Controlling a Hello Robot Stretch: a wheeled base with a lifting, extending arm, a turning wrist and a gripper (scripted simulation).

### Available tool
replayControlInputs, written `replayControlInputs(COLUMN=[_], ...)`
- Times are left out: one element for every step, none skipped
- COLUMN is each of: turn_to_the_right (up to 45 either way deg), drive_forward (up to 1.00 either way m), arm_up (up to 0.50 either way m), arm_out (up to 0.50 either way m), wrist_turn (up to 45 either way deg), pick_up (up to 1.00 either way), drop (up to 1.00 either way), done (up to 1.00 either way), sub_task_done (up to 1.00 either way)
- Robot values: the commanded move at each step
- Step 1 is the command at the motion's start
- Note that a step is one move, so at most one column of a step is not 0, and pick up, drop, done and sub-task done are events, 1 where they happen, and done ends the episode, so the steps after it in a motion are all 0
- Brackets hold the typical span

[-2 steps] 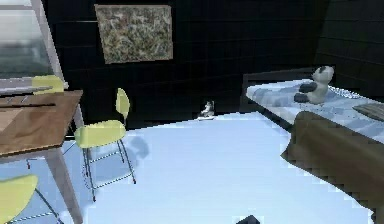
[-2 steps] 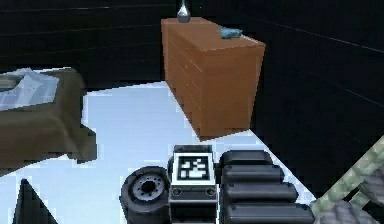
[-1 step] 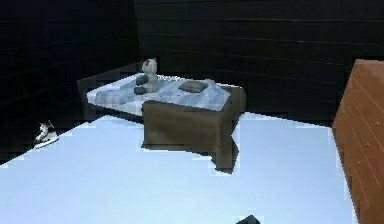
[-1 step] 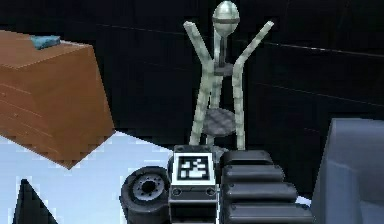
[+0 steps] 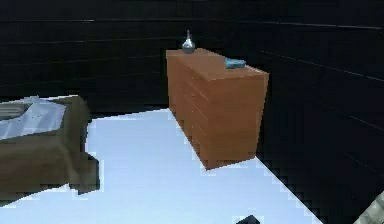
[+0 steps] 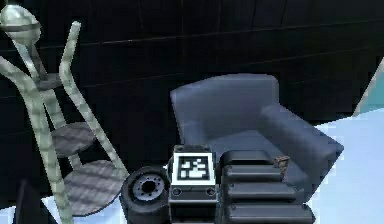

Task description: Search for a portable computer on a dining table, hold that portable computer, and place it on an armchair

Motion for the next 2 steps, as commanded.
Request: replayControlInputs(turn_to_the_right=[-45.0, -42.0], drive_forward=[0.0, 0.0], arm_up=[0.0, 0.0], arm_out=[0.0, 0.0], wrist_turn=[0.0, 0.0], pick_up=[0.0, 0.0], drop=[0.0, 0.0], done=[0.0, 0.0], sub_task_done=[0.0, 0.0])
